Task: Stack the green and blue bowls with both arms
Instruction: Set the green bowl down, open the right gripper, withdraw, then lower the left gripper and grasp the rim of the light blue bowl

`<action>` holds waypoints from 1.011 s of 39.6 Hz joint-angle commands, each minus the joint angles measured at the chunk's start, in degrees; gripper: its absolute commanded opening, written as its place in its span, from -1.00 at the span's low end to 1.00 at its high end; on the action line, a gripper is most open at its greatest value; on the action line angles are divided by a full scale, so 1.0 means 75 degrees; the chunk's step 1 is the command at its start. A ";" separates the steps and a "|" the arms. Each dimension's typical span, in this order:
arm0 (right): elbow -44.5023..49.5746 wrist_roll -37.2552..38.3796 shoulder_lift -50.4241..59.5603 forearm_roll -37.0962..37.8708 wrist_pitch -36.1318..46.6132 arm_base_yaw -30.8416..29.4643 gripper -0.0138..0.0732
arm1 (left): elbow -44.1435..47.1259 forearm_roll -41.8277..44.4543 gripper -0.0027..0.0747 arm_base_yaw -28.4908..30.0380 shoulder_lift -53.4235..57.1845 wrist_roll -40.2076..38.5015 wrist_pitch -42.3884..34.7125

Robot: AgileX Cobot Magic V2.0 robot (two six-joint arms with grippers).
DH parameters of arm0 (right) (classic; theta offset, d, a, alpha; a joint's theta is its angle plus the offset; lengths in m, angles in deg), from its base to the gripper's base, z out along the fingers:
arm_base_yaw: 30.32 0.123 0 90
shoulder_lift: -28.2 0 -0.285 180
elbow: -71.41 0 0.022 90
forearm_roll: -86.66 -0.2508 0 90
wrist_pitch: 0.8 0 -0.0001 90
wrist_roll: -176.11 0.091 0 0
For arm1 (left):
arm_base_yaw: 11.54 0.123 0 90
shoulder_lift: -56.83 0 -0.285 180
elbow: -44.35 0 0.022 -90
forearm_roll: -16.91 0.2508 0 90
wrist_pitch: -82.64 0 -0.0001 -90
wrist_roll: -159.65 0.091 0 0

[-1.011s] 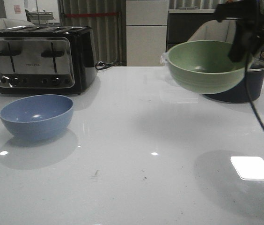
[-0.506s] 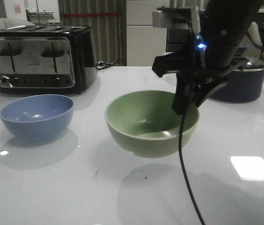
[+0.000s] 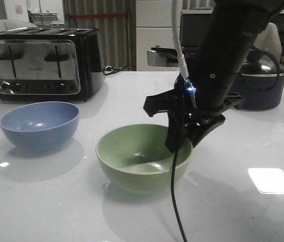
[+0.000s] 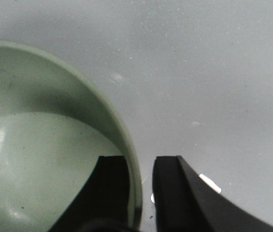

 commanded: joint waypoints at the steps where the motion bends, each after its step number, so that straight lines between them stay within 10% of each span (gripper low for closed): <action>1: -0.0184 -0.0096 0.0428 -0.0049 0.0348 0.0003 0.16 | -0.0270 -0.0057 0.38 -0.0044 -0.0025 -0.0013 -0.0629; 40: 0.3936 -0.1090 0.7845 0.0121 0.0742 0.0522 0.15 | -0.0602 -0.0023 0.38 -0.1007 -0.1813 0.0003 -0.0614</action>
